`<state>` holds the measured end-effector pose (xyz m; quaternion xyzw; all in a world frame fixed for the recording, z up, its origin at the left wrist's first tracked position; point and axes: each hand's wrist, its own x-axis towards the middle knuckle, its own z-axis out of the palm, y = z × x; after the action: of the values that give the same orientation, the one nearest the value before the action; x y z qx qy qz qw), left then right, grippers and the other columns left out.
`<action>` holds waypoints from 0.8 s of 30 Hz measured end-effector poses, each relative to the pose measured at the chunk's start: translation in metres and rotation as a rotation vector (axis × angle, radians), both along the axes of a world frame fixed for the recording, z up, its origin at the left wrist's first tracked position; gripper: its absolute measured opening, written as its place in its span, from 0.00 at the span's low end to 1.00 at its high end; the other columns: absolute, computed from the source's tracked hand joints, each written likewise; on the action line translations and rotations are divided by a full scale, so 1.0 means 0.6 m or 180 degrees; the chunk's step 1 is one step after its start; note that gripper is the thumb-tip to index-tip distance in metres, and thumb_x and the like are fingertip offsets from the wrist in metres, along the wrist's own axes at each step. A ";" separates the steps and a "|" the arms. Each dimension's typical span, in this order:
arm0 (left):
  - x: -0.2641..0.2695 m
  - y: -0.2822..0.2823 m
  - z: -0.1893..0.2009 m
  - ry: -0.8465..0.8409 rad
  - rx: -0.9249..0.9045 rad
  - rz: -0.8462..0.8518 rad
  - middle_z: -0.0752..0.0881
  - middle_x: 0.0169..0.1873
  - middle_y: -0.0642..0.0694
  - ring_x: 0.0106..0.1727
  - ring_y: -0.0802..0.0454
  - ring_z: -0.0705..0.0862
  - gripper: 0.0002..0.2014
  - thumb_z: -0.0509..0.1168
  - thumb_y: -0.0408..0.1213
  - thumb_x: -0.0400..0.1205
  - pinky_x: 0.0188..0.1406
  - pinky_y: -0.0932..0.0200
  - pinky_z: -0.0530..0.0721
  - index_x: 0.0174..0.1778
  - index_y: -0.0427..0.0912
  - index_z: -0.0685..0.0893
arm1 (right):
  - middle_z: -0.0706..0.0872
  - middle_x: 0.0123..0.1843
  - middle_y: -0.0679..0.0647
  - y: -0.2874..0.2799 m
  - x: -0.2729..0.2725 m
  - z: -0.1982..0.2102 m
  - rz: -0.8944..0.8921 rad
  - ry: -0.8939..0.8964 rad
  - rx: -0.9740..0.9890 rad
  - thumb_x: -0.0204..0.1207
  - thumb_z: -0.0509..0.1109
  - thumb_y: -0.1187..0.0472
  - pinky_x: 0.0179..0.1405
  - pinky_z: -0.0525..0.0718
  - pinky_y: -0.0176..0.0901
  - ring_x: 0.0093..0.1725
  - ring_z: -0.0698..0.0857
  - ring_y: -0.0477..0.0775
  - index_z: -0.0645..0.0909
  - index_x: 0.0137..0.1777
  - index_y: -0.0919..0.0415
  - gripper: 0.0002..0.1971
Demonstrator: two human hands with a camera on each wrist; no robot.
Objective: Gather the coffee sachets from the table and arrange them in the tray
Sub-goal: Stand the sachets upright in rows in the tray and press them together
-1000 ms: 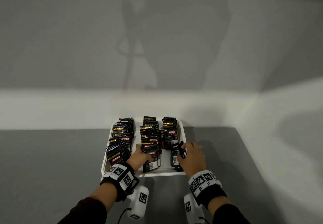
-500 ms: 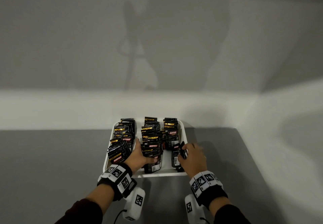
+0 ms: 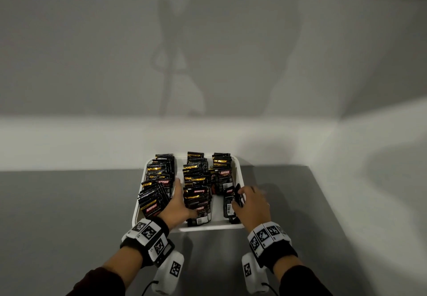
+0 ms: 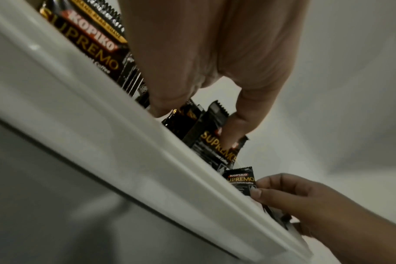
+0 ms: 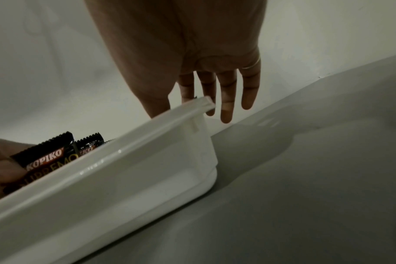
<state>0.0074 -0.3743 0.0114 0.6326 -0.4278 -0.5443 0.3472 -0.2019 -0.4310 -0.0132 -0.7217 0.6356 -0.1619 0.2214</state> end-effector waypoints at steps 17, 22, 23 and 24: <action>-0.175 -0.016 0.016 0.1404 0.0437 0.1059 0.88 0.43 0.40 0.40 0.57 0.85 0.21 0.51 0.47 0.86 0.40 0.64 0.81 0.61 0.34 0.79 | 0.75 0.61 0.51 -0.001 0.002 0.021 -0.0066 0.0629 0.0147 0.69 0.73 0.41 0.63 0.75 0.53 0.62 0.75 0.55 0.80 0.56 0.53 0.21; -0.167 -0.053 0.006 0.1758 0.0848 0.1476 0.86 0.55 0.32 0.53 0.40 0.84 0.25 0.50 0.48 0.87 0.40 0.57 0.82 0.63 0.30 0.80 | 0.74 0.64 0.52 0.003 0.007 0.037 0.0152 0.1113 -0.0113 0.71 0.71 0.41 0.65 0.74 0.56 0.65 0.73 0.57 0.80 0.59 0.55 0.22; -0.165 -0.056 0.005 0.1796 0.0858 0.1478 0.85 0.57 0.32 0.54 0.39 0.84 0.25 0.50 0.48 0.87 0.40 0.55 0.82 0.63 0.31 0.79 | 0.73 0.66 0.52 0.004 0.009 0.040 0.0211 0.1206 -0.0174 0.71 0.70 0.42 0.67 0.73 0.57 0.66 0.72 0.57 0.80 0.59 0.55 0.22; -0.163 -0.057 0.005 0.1797 0.0872 0.1485 0.85 0.56 0.33 0.52 0.40 0.85 0.25 0.50 0.49 0.87 0.38 0.55 0.82 0.63 0.31 0.79 | 0.71 0.68 0.52 0.004 0.010 0.042 0.0260 0.1271 -0.0175 0.72 0.70 0.43 0.68 0.72 0.59 0.67 0.71 0.58 0.80 0.60 0.55 0.21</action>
<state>-0.0904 -0.4086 0.0141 0.5787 -0.0836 -0.6555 0.4780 -0.1956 -0.4284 0.0121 -0.7704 0.6324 -0.0238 0.0776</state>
